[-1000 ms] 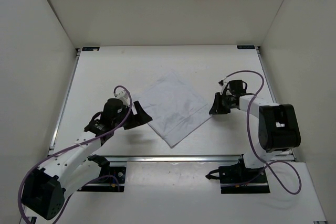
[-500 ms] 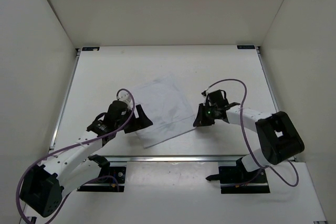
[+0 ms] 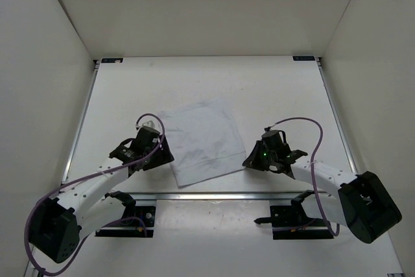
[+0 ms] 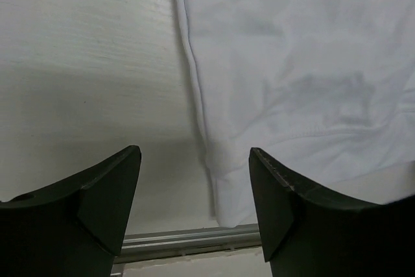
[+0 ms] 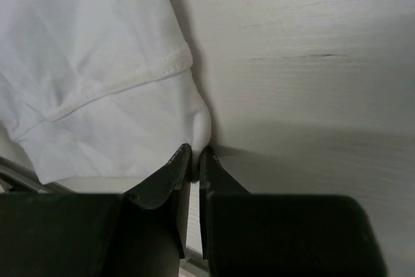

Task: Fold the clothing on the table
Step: Flatten the skirt out

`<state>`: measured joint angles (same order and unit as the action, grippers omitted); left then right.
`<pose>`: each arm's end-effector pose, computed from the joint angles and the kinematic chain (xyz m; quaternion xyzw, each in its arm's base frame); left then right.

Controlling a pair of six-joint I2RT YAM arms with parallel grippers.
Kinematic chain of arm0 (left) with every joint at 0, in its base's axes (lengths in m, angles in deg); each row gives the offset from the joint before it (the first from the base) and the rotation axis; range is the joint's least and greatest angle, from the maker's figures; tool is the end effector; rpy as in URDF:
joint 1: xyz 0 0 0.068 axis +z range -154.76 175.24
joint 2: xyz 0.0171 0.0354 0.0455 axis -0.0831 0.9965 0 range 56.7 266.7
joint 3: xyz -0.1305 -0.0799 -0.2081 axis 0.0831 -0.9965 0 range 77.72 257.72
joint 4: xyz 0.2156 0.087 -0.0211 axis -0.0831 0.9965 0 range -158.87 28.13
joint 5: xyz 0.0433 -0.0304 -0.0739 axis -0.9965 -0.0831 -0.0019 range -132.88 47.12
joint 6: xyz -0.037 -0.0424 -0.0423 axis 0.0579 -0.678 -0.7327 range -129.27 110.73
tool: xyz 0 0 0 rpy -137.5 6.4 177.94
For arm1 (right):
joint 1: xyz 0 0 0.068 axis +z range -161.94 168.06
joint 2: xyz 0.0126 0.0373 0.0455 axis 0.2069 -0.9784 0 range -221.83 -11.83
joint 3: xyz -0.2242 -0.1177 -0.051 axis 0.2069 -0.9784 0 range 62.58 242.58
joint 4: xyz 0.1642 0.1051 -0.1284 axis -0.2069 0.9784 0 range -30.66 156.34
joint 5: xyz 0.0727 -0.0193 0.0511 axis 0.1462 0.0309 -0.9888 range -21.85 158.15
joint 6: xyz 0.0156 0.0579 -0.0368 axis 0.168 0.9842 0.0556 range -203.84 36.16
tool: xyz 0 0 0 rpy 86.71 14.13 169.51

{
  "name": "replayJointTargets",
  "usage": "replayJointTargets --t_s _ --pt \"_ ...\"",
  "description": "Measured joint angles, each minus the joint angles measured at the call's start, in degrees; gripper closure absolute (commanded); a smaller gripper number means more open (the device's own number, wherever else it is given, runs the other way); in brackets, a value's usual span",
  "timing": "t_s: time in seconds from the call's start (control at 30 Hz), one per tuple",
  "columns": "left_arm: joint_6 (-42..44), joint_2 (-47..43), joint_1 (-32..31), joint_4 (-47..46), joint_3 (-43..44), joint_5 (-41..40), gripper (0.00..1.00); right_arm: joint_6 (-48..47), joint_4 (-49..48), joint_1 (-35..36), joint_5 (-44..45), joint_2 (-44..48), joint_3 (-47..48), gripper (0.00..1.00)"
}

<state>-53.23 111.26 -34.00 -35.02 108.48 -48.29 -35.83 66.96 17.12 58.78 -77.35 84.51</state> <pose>0.1481 -0.0767 0.1736 -0.1359 0.9498 -0.1296 0.2504 0.1666 0.1034 0.1335 0.1279 0.9317 0.2665 0.2109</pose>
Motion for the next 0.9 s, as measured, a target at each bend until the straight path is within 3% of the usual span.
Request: replayJointTargets --t_s 0.27,0.6,0.77,0.9 --pt "0.1 4.8 -0.5 -1.9 -2.2 0.0 0.45 1.7 -4.7 4.7 -0.9 -2.7 -0.4 1.0" --pt "1.3 12.7 0.6 -6.6 -1.6 -0.1 0.48 0.7 -5.6 5.7 -2.4 -3.8 0.4 1.0" --pt "2.8 18.8 1.2 -9.3 2.2 0.0 0.58 -0.3 -5.5 4.6 -3.4 -4.0 0.7 1.0" --pt "5.1 25.9 2.0 -10.0 7.6 0.3 0.76 -1.8 -5.3 3.2 -3.8 -5.8 2.8 1.0"
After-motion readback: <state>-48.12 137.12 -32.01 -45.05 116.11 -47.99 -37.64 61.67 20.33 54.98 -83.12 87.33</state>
